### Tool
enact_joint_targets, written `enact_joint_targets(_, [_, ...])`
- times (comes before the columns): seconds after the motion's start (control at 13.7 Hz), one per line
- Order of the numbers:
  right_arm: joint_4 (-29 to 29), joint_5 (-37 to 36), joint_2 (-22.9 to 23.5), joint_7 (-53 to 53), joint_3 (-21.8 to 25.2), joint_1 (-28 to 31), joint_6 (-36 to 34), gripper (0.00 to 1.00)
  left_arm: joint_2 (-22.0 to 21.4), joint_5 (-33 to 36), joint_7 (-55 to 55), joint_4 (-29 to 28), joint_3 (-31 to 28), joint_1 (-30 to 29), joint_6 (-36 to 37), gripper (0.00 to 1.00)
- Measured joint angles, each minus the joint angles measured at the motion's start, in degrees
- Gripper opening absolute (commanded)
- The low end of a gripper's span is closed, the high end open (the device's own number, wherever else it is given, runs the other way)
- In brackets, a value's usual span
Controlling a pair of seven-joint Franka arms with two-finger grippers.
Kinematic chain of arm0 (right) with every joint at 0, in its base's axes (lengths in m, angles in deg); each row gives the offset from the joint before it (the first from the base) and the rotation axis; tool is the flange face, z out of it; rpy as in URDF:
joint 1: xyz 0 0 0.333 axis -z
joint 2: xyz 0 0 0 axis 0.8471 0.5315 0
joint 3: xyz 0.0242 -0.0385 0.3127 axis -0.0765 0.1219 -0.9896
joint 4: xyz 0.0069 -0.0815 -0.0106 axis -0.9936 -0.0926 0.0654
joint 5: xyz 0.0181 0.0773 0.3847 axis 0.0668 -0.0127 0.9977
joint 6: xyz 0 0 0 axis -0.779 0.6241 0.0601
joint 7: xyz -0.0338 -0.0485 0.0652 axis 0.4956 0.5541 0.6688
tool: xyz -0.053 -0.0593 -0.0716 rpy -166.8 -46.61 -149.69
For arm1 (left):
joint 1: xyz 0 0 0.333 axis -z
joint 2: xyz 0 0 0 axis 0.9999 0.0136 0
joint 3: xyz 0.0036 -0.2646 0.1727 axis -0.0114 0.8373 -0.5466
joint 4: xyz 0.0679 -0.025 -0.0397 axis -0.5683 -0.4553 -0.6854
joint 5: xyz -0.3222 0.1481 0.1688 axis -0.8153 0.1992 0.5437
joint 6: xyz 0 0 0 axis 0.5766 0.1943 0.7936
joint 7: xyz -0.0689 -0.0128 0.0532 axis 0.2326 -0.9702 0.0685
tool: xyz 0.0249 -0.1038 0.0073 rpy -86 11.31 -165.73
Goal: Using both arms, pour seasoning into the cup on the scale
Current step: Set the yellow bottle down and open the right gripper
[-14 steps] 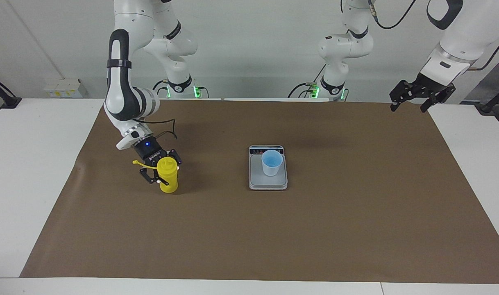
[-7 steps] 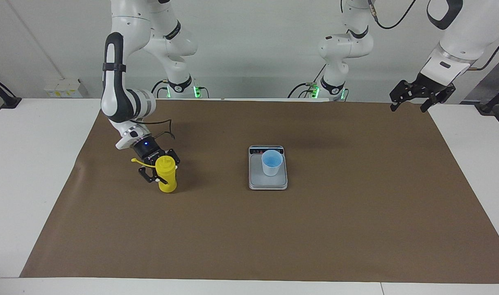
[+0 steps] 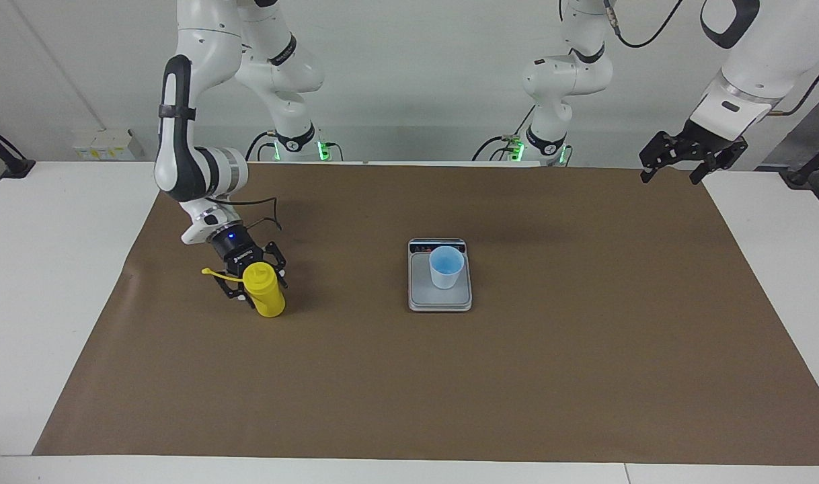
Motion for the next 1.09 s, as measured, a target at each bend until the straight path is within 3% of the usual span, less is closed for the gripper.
enact_joint_targets(0.66, [-1.4,0.0,0.0,0.1,-0.1,0.3,4.4,1.00,0.0,0.0,0.0,0.0,0.0,0.0,0.0,1.00])
enact_joint_targets(1.09, [-3.6,0.0,-0.9,0.3,-0.4,-4.7,22.0,1.00,0.0,0.0,0.0,0.0,0.0,0.0,0.0,1.00])
